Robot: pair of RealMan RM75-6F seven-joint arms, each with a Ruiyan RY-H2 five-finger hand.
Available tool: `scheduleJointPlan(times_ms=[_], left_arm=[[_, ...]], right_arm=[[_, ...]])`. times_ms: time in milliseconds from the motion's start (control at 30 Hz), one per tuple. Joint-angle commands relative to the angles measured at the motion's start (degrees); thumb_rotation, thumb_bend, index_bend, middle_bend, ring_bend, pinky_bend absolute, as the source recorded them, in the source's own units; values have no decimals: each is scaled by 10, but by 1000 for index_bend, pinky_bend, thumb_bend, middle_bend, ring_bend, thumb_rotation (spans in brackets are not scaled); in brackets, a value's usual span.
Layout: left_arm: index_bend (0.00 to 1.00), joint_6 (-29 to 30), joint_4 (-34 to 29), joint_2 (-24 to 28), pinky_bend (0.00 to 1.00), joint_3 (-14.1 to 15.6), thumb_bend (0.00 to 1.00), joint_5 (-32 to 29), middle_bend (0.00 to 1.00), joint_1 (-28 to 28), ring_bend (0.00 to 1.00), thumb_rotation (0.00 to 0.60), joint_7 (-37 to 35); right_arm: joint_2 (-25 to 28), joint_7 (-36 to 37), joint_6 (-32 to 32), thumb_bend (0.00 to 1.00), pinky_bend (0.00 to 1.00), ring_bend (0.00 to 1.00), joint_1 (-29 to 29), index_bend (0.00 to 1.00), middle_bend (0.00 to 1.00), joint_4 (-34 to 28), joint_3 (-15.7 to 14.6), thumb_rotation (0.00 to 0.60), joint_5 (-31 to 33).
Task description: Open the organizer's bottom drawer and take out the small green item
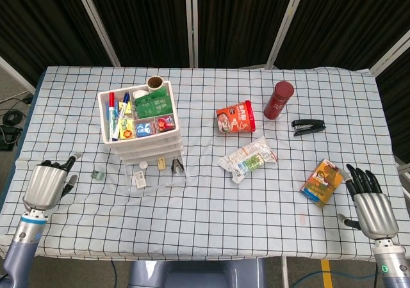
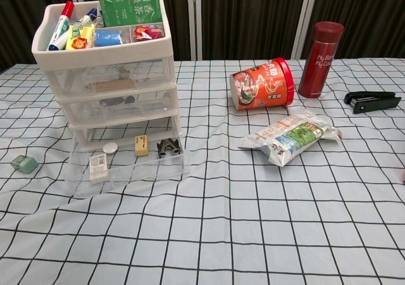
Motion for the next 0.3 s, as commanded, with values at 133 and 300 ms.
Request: scheduleJointPlan(times_ms=[133,300], left_arm=[[24,103,-39,-14,342,4,230,41,180,77,317,600,-12],[0,83,-118,18,63,23,132,16,0,109,11,600,11]], right_arm=[[-9,-1,8,0,0,0,1,0,0,12,0,600,-11],[-18,1,16,0,0,0,2,0,0,24,2,600,-19]])
